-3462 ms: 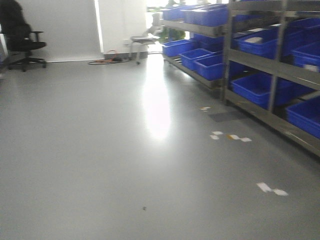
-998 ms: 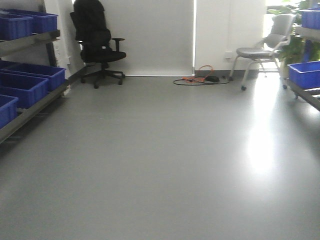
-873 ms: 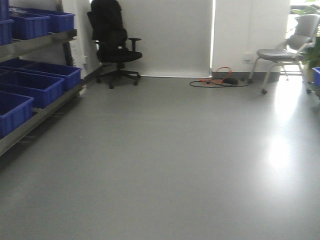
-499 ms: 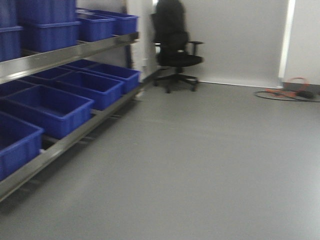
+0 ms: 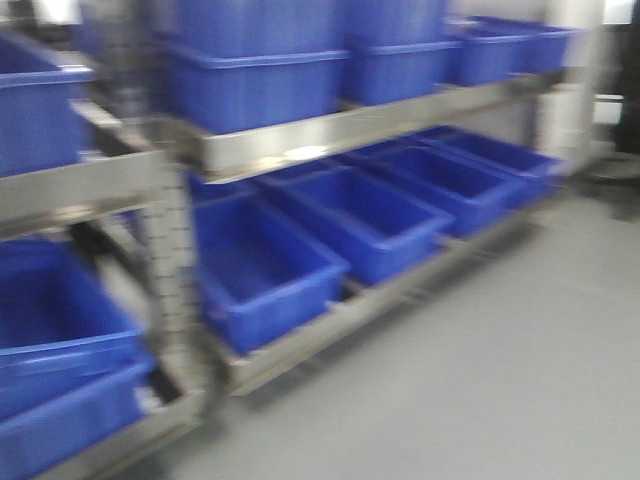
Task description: Pick and sort blue part to right shelf
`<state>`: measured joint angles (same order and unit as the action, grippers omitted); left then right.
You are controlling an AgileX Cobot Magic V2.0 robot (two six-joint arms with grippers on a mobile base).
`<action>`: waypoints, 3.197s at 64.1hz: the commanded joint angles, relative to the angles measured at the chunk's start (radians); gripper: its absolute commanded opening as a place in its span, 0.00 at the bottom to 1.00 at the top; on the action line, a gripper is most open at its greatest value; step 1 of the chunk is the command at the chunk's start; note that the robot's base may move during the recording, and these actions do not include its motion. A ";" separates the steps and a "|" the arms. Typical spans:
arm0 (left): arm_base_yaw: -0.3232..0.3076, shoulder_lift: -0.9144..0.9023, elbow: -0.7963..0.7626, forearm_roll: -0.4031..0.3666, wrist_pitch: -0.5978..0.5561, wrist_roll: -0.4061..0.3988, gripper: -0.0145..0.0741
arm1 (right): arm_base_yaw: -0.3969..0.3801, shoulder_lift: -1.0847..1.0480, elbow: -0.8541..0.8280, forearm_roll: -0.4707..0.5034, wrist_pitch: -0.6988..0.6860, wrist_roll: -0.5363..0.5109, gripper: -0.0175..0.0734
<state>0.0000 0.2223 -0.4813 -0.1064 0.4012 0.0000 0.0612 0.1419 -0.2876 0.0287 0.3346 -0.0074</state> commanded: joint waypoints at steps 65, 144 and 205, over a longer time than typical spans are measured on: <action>-0.001 0.014 -0.029 -0.004 -0.092 -0.010 0.60 | -0.005 0.010 -0.031 0.000 -0.093 -0.007 0.64; -0.001 0.014 -0.029 -0.004 -0.092 -0.010 0.60 | -0.005 0.010 -0.031 0.000 -0.093 -0.007 0.64; -0.001 0.014 -0.029 -0.013 -0.118 -0.010 0.60 | -0.005 0.010 -0.031 0.000 -0.183 -0.007 0.64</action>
<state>0.0000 0.2223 -0.4813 -0.1064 0.3836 0.0000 0.0612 0.1419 -0.2876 0.0292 0.2772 -0.0074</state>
